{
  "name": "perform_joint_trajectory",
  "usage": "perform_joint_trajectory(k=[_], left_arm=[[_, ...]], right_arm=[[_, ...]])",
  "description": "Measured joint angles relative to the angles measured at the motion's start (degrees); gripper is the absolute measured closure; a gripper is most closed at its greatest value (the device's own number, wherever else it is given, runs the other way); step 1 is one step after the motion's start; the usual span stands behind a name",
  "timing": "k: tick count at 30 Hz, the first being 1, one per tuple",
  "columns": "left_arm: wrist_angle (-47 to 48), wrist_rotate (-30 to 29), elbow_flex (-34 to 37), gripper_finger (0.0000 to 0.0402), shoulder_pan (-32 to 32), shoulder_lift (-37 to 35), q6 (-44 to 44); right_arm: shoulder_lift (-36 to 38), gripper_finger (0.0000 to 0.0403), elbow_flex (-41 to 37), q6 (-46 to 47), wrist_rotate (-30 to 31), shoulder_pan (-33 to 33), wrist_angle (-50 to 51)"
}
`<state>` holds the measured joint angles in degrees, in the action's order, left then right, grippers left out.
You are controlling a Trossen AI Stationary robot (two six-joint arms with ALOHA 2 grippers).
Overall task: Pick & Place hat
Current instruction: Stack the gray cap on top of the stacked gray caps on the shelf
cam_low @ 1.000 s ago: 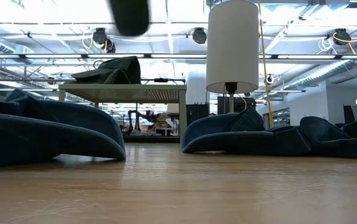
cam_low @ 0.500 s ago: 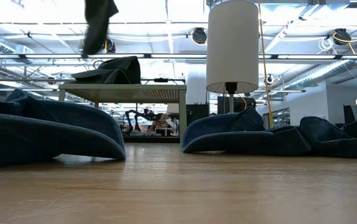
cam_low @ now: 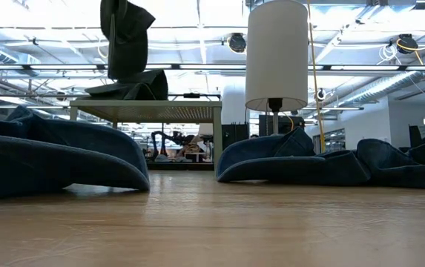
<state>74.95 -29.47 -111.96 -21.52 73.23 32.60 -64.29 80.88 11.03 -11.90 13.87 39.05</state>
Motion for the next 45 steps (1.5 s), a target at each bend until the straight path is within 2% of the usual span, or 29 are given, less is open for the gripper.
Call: perform_joint_trajectory(k=[7,12,19,29,36,45], left_arm=[[-2.48,0.45,-0.08,0.0401,-1.61,-2.02,-1.01],[-1.34,-5.36,-1.67,0.0401,-2.63,-3.11,-2.03],[-0.09,-9.81,-1.96,0.0401,-5.03,-2.42,-5.9],[0.98,-9.31,-1.97,0.0401,-9.85,6.33,-6.88],[1.22,-5.12,-1.97,0.0401,-11.08,13.34,-7.82],[1.1,-0.91,-1.97,0.0401,-10.82,17.64,-8.26]], right_arm=[[0.35,0.0193,0.0,0.17,1.55,0.0,0.02],[0.35,0.0193,0.0,0.2,1.61,0.0,-0.09],[0.35,0.0193,0.0,0.23,4.39,0.0,0.04],[0.35,0.0193,0.0,0.22,4.59,0.0,0.02],[0.33,0.0193,0.0,1.83,4.57,0.0,0.04],[0.33,0.0193,0.0,1.97,4.39,0.0,0.04]])
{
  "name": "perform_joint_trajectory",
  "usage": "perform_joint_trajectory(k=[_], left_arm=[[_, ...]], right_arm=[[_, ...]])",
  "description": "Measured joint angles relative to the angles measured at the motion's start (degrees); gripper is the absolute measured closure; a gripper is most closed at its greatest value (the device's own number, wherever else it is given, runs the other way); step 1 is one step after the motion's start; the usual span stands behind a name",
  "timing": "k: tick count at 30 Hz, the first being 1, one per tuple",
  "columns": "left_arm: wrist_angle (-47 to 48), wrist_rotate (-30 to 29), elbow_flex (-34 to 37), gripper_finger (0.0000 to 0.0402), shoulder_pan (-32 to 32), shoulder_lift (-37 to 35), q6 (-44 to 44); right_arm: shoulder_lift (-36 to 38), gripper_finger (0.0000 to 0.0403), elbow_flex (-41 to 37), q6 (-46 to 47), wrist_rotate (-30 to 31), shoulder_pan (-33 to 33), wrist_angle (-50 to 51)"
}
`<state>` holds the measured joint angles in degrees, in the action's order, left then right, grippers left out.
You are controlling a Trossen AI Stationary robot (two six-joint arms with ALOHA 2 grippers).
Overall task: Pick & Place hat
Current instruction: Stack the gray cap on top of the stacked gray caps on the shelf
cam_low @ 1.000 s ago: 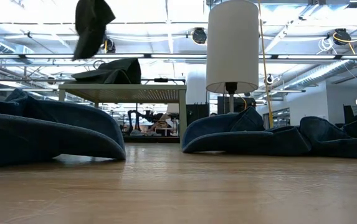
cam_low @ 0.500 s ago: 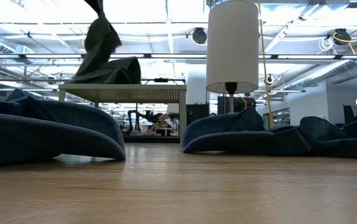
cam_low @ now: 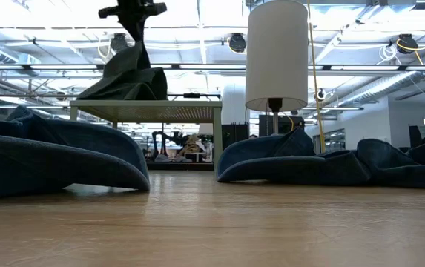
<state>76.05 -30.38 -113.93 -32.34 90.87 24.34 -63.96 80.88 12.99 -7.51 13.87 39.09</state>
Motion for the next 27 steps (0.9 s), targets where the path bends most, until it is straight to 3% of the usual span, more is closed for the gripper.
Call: perform_joint_trajectory(k=[23,27], left_arm=[[2.68,2.72,0.01,0.0401,4.46,12.71,1.51],[3.21,5.29,0.02,0.0385,4.46,13.06,1.36]], right_arm=[[0.0,0.0193,0.0,-0.2,-0.04,0.0,-0.21],[0.0,0.0193,0.0,-0.2,-0.07,0.0,-0.2]])
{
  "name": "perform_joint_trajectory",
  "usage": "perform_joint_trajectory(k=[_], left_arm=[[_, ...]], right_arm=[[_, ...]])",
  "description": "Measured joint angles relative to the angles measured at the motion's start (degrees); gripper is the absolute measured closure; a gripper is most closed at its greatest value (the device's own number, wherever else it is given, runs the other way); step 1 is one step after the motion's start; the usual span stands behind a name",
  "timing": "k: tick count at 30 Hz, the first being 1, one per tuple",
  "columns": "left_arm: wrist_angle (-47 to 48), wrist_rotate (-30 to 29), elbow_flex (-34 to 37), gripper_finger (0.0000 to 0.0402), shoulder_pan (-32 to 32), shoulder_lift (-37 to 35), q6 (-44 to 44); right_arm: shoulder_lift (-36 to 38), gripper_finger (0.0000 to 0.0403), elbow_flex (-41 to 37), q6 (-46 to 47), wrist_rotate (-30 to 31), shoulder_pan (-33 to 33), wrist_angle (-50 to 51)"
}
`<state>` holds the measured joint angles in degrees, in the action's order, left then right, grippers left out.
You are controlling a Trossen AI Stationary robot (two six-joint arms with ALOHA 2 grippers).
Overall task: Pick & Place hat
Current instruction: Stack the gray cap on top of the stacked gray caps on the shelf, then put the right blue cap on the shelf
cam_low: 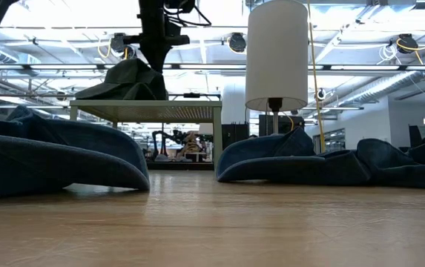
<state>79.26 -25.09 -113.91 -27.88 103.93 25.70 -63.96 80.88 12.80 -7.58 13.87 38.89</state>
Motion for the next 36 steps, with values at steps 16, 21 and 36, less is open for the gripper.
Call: perform_joint_trajectory(k=[16,21,36], left_arm=[[0.2,5.16,0.02,0.0158,0.03,-5.28,4.52],[0.2,15.46,0.02,0.0116,1.72,-9.6,10.83],[0.14,28.6,0.02,0.0074,19.07,-20.44,12.41]], right_arm=[[-0.02,0.0193,0.0,0.14,0.01,0.0,-0.87],[-0.16,0.0193,0.0,7.39,0.11,0.0,0.51],[-0.36,0.0193,-0.31,36.24,4.33,0.01,25.55]])
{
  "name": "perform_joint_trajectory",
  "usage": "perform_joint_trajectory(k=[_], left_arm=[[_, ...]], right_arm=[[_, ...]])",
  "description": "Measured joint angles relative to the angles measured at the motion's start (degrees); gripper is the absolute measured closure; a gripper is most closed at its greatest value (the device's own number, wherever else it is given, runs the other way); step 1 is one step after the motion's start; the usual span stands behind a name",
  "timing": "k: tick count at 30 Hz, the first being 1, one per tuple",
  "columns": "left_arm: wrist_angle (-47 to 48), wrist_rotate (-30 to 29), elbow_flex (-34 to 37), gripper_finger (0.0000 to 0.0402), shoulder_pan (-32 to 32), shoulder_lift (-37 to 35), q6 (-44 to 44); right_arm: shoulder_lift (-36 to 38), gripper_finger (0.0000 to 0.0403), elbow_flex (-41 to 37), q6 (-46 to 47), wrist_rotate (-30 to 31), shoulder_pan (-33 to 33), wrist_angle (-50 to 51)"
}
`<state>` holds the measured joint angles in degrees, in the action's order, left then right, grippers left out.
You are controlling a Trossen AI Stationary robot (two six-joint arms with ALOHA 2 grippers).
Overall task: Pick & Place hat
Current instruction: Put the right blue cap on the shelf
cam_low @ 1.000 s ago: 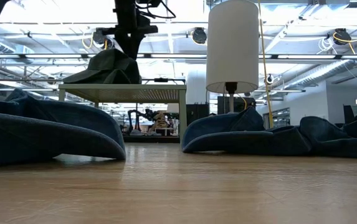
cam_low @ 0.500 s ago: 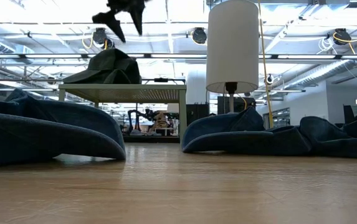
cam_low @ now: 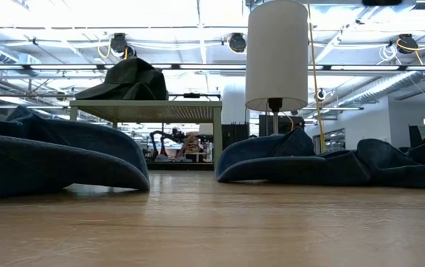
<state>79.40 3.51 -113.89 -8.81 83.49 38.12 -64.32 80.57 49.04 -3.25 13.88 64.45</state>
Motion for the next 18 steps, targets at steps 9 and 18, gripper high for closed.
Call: perform_joint_trajectory(k=[9,18], left_arm=[[-0.03,-0.5,0.0,0.0091,10.15,-3.09,2.15],[0.1,-0.46,0.0,0.0073,15.63,-3.4,3.3]], right_arm=[[0.4,0.0193,-3.59,22.7,9.33,-1.39,11.9],[0.37,0.0193,-12.44,27.81,9.39,-8.01,16.55]])
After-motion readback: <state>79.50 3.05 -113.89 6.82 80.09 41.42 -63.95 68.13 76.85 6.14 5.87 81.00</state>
